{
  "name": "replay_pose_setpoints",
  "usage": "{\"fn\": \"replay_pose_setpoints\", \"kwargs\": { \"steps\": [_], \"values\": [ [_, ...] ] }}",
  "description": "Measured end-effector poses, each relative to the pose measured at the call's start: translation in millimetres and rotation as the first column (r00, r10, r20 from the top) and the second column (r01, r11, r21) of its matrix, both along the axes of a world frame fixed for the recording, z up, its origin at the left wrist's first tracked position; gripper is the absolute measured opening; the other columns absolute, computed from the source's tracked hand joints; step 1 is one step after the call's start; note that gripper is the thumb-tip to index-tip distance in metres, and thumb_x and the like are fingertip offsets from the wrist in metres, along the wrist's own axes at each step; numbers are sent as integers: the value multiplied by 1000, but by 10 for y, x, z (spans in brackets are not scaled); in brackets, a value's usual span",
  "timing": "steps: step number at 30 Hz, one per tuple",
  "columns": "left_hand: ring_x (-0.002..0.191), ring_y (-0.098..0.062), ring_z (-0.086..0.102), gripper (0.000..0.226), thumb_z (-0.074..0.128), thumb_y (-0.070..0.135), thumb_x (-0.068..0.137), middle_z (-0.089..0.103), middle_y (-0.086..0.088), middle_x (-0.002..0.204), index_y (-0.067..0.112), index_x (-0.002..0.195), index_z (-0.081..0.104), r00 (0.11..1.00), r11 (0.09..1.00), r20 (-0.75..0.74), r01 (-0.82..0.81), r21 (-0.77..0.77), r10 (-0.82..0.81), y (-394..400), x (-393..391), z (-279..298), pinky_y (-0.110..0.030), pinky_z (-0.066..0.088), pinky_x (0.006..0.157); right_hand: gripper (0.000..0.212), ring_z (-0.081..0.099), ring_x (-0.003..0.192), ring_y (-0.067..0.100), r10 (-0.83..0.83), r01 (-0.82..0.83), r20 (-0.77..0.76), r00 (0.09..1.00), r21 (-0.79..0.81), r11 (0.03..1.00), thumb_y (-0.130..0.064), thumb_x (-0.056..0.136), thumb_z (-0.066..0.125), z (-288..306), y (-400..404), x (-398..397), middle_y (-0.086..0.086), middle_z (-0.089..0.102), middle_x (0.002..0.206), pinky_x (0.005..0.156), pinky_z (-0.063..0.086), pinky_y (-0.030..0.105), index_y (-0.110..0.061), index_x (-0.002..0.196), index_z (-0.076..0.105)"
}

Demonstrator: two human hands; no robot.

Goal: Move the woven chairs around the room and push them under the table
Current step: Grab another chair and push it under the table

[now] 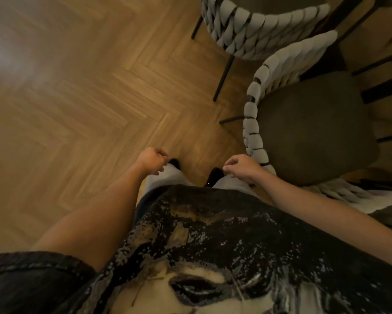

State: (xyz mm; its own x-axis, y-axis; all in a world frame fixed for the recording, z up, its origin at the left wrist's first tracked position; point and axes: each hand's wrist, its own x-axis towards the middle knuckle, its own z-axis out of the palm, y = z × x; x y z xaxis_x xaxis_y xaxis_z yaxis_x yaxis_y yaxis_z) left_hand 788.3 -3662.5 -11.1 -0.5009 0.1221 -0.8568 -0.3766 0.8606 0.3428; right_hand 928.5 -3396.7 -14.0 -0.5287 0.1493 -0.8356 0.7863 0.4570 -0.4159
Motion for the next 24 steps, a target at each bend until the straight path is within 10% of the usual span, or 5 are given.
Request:
{"fn": "replay_pose_setpoints", "kwargs": {
  "steps": [12,24],
  "values": [
    [72,-18,61,6,57,15,97,65,-6,87,17,92,60,908,907,13,417,60,-418,993,-1268,-77,-31,49,60,18,65,105,17,-434,433,18,901,18,901,-32,98,65,59,-21,-449,-1,69,113,98,55,42,-21,110,72],
    [87,-22,71,13,55,23,101,71,-3,96,19,96,67,704,704,16,707,68,-710,2049,-1291,-56,-45,61,84,24,70,96,13,-847,849,65,527,7,529,-38,101,60,144,-120,-41,-3,71,108,83,59,33,-22,113,71]
  ]
}}
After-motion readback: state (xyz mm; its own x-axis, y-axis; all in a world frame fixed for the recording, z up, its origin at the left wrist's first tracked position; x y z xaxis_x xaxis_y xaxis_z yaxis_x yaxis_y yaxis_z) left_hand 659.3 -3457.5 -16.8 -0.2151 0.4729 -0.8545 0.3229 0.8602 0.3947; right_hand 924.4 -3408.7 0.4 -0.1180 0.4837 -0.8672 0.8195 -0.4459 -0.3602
